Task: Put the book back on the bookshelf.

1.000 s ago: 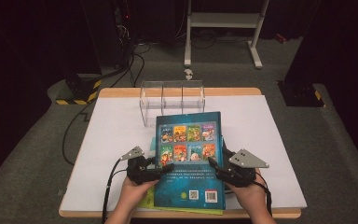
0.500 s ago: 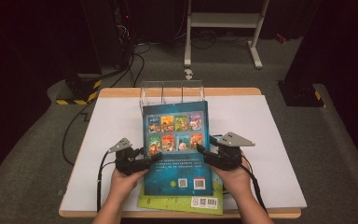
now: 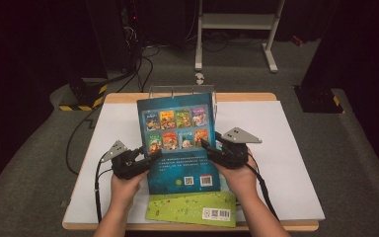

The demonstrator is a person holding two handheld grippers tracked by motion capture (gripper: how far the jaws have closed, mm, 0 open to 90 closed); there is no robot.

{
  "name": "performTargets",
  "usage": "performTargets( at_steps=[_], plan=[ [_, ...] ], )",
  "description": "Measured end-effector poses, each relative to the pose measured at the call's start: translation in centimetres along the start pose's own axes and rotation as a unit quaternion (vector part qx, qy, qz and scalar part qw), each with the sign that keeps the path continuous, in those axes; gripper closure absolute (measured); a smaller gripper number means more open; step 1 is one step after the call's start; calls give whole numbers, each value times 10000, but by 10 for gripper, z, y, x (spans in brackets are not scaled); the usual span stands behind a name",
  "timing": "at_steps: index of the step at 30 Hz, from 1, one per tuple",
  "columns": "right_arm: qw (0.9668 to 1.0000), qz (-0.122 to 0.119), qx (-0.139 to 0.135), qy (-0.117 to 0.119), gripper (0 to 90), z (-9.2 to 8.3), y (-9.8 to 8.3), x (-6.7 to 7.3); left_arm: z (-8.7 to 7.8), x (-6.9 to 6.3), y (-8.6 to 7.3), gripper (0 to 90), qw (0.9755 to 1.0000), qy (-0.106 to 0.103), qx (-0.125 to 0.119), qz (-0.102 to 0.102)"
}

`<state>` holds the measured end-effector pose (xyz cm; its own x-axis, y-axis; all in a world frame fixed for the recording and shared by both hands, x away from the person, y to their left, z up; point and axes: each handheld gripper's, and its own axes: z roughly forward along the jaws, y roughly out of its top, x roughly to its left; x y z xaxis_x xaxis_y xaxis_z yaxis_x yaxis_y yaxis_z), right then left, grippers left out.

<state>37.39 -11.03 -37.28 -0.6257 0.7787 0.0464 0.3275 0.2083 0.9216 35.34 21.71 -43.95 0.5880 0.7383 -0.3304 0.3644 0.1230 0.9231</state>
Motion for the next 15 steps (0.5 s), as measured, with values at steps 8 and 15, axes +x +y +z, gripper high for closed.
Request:
performTargets(
  at_steps=[8, 15],
  plan=[
    [9990, -261, -337, -134, 508, -10, 28, 2, 4, -8, 14, 490, 9993, 212, -244, 198],
    [9975, -479, -454, -233, 525, -10, 45, 3, 1, -13, 26, 496, 9962, 412, -510, 579]
  ],
)
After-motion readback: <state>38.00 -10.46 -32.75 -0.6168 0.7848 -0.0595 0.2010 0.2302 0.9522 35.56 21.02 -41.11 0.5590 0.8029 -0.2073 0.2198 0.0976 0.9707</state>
